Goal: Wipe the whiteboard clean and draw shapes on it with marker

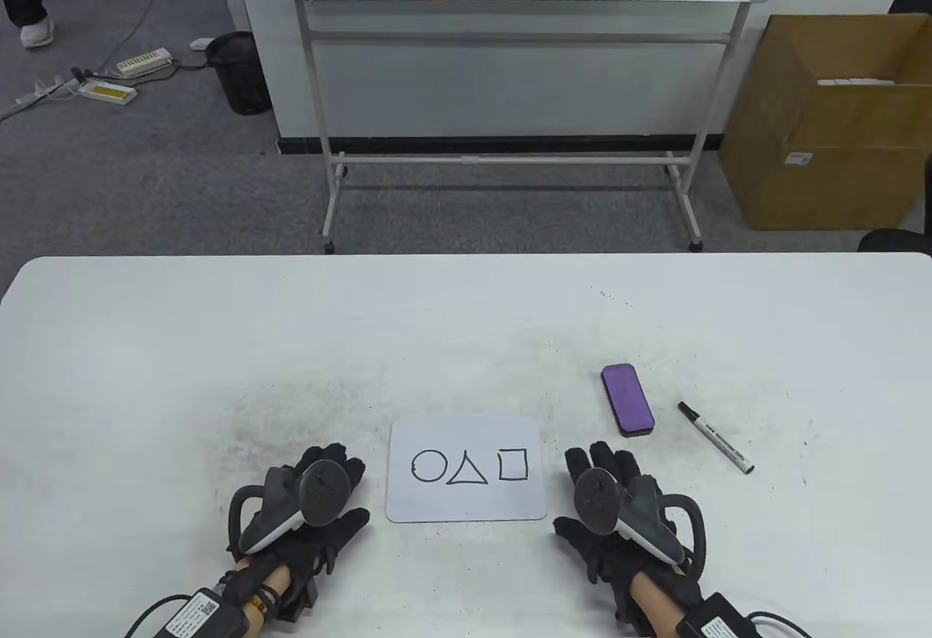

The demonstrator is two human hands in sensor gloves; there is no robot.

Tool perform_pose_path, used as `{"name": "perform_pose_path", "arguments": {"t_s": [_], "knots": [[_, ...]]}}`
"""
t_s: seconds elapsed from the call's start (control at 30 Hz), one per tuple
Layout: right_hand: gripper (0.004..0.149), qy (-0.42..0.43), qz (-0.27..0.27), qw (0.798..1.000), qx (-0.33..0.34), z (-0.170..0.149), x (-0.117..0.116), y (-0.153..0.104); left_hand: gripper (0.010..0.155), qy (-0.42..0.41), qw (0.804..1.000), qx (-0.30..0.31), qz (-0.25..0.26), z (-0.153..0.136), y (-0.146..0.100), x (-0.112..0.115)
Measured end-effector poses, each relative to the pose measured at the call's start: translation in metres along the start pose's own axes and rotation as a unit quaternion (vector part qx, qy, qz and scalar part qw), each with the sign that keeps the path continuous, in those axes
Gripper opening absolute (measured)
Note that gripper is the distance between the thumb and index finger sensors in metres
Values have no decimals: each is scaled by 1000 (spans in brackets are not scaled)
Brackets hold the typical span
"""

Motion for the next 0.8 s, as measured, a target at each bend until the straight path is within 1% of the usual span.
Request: {"name": "perform_pose_path", "arguments": {"t_s": [0.3,0.4,0.47,0.6,0.7,0.8], "knots": [[88,0,-2,1000,-3,0,1,0,75,-2,1000,-1,0,0,0,0],[87,11,-7,1000,-15,-3,3,1,75,-5,1000,-1,3,0,1,-1],[87,18,-6,999,-40,-9,7,4,75,-9,1000,-1,3,0,1,-1],[86,38,-23,996,-75,-25,17,12,75,-11,1000,1,-1,2,3,0],[86,52,-35,992,-109,-40,25,23,75,-13,1000,4,-6,5,5,3],[86,63,-31,989,-131,-51,30,38,75,-9,1000,9,-14,7,5,6]]}}
Point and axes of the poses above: the tracker on the back of each hand, its own z axis roughly to the thumb side, its own y axis roughly from the wrist to the fingertips, x = y × z, the point moved 3 cm from there along y, roughly from the wrist to the fingertips, and after that the axes turned 8 degrees about z, right-handed, at the moved point
